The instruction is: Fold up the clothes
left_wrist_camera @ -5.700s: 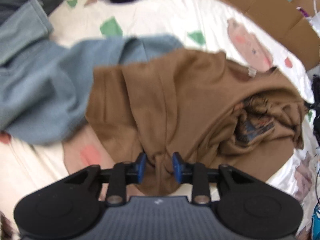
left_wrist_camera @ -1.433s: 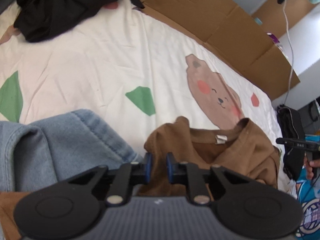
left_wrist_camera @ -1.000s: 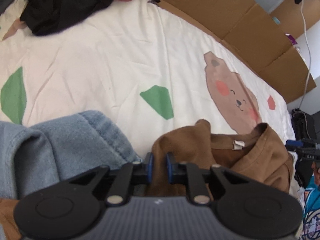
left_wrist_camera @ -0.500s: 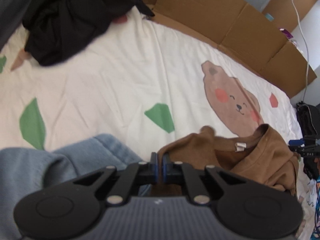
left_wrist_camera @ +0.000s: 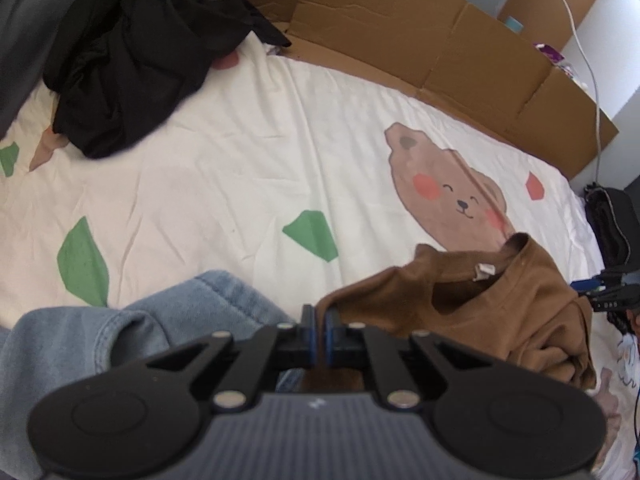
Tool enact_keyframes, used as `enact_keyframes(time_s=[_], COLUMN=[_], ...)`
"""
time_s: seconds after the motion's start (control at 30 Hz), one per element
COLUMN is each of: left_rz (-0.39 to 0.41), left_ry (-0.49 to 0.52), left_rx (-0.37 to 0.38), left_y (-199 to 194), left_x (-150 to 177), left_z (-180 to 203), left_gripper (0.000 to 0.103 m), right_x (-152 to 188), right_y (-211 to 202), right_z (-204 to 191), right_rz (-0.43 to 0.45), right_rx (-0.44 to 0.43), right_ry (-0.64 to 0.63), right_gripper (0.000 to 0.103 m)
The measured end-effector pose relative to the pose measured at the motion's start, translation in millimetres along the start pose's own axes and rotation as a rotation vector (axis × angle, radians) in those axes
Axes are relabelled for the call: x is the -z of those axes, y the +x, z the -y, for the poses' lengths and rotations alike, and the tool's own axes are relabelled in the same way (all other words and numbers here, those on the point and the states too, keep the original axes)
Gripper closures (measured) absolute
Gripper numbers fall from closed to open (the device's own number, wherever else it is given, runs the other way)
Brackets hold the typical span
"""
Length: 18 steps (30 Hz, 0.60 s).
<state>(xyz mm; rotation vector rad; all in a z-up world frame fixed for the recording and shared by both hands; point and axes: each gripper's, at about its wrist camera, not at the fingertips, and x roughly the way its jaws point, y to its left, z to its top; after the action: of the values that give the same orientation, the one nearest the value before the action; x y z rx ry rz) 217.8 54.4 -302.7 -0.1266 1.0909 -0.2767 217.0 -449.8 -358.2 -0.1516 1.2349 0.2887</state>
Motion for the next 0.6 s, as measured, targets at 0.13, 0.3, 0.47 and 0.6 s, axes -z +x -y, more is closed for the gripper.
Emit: enact_keyframes(time_s=[0.13, 0.3, 0.47, 0.6], left_rz=[-0.004, 0.001, 0.032, 0.098], left_ry=[0.005, 0.01, 0.026, 0.076], left_rx=[-0.003, -0.009, -0.023, -0.053], left_y=[2, 5, 5, 0], left_x=[2, -1, -13, -34], left_z=[-1, 0, 3, 11], left_gripper=[0.099, 0.099, 0.099, 0.099], right_x=[3, 3, 3, -9], right_y=[-2, -8, -23, -47], right_z=[-4, -10, -18, -14], right_rz=[-0.023, -0.052, 0.042, 0.138], right_rx=[0.01, -0.004, 0.102, 0.184], right_ry=[0.02, 0.02, -0.051, -0.071], right_gripper=[0.057, 0.092, 0.101, 0.102])
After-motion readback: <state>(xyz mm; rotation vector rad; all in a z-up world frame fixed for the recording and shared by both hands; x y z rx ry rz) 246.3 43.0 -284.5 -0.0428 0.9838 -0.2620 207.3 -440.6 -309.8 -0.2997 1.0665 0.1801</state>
